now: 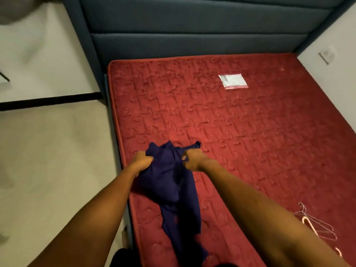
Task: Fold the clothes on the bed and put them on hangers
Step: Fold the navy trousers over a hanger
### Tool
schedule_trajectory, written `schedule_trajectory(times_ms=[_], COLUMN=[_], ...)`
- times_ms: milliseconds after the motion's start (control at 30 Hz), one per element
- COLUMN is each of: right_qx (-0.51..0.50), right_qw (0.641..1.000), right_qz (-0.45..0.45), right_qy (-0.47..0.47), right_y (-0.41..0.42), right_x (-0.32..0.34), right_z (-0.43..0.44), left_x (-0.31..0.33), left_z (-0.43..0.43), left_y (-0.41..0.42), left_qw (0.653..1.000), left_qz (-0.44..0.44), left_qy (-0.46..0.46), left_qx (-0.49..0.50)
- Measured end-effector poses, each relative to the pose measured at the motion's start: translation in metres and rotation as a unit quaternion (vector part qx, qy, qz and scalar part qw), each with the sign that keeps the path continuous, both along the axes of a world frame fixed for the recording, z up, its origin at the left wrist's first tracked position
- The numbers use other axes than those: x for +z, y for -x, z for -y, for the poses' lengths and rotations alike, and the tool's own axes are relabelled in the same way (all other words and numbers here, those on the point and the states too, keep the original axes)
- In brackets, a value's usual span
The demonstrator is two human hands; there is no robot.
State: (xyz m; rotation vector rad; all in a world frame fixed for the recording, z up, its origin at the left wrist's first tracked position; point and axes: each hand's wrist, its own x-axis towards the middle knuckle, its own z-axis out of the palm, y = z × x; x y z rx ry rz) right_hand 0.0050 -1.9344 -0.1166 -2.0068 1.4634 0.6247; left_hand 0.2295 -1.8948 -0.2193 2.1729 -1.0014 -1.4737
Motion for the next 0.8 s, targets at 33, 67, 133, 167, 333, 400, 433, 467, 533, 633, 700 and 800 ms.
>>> schedule_trajectory(times_ms=[33,67,133,167,333,400,433,467,533,633,700,800], right_qx=[0.004,0.003,0.022,0.035,0.073,0.109,0.117,0.118,0.107,0.076,0.074,0.062], right_qw=[1.000,1.000,0.999,0.998,0.996,0.993,0.992,0.990,0.986,0.982,0.980,0.973], right_qz=[-0.002,-0.004,-0.011,-0.013,0.049,0.050,0.050,0.064,0.105,0.140,0.128,0.138], right_qy=[0.005,0.013,0.037,0.042,-0.008,-0.012,0.010,0.041,0.075,0.100,0.136,0.175], right_y=[0.006,0.012,0.027,0.033,0.044,0.051,0.060,0.069,0.083,0.101,0.116,0.131], right_x=[-0.007,-0.013,-0.041,-0.062,-0.183,-0.223,-0.239,-0.251,-0.261,-0.264,-0.264,-0.253], right_z=[0.009,0.018,0.040,0.054,0.088,0.082,0.078,0.075,0.077,0.080,0.079,0.073], left_x=[0.000,0.002,-0.006,-0.012,-0.066,-0.088,-0.096,-0.105,-0.122,-0.141,-0.149,-0.148], left_z=[0.001,0.002,0.002,0.002,-0.025,-0.039,-0.042,-0.042,-0.040,-0.033,-0.033,-0.042], left_y=[0.002,0.002,0.008,0.011,0.033,0.040,0.046,0.049,0.049,0.041,0.031,0.007], left_qw=[1.000,0.999,0.998,0.997,0.985,0.979,0.977,0.974,0.965,0.955,0.944,0.928], left_qz=[0.017,0.027,0.036,0.028,0.001,0.003,0.020,0.046,0.113,0.162,0.171,0.149], left_qy=[0.008,0.013,0.048,0.068,0.102,0.114,0.118,0.127,0.136,0.150,0.177,0.244], left_qx=[-0.012,-0.018,0.003,0.033,0.137,0.167,0.177,0.184,0.196,0.198,0.222,0.240])
